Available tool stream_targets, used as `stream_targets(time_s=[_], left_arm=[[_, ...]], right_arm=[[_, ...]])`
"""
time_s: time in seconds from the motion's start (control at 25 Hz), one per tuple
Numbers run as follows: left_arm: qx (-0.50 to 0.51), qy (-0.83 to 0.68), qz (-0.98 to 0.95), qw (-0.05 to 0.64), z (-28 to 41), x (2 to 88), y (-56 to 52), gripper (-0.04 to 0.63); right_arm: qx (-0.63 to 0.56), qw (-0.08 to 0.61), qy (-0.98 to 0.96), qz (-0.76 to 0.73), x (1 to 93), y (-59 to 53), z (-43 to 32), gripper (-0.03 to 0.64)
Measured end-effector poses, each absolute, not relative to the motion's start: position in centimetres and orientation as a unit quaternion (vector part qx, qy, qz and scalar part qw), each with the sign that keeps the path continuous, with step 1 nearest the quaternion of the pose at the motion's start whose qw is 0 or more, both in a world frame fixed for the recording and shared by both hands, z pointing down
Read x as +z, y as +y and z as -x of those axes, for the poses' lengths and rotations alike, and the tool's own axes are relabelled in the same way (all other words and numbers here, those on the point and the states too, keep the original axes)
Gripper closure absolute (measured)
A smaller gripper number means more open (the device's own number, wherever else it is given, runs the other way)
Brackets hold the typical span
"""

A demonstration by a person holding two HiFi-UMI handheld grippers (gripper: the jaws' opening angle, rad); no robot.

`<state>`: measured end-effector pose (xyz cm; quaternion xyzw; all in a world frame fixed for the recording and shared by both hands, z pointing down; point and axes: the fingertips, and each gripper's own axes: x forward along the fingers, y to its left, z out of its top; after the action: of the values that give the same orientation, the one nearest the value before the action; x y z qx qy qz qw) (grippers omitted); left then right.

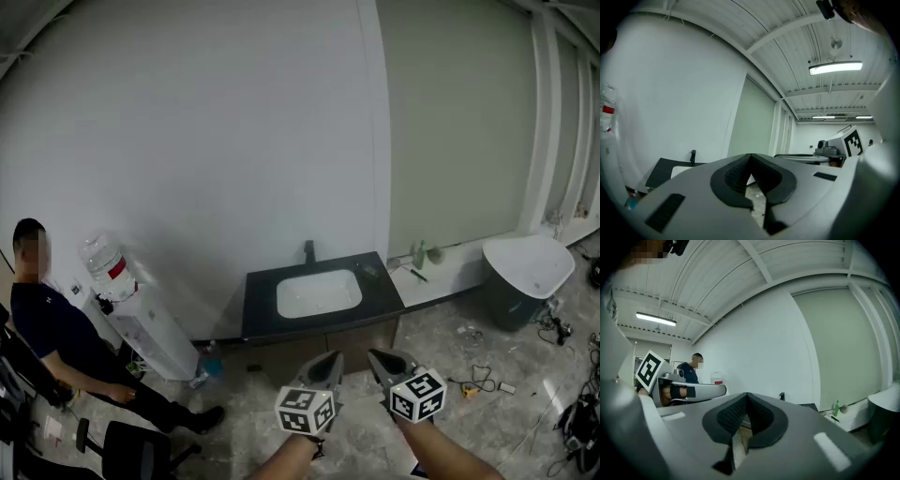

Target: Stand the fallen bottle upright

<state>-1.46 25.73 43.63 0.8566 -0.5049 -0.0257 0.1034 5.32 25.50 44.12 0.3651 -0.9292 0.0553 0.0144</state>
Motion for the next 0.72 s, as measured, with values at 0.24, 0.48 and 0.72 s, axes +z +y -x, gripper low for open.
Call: stream_targets(time_s=[0.24, 0.48, 0.72], left_arm=[[-0.026, -0.503, -0.857, 0.106, 1.7, 43.5, 25.0, 0.589], [-0.027, -0.502, -0.858, 0.108, 2.1, 43.8, 24.7, 0.589], [-0.024, -0.494, -0.861, 0.114, 2.9, 44.2, 24.7, 0.589]], right_arm=[[0.061, 0.014, -0.929, -0.364, 44.2, 24.6, -5.0, 0.624], [0.063, 0.014, -0.929, -0.364, 44.5, 24.4, -4.5, 0.624], [0.073, 0.013, -0.931, -0.358, 45.1, 24.5, -3.5, 0.624]])
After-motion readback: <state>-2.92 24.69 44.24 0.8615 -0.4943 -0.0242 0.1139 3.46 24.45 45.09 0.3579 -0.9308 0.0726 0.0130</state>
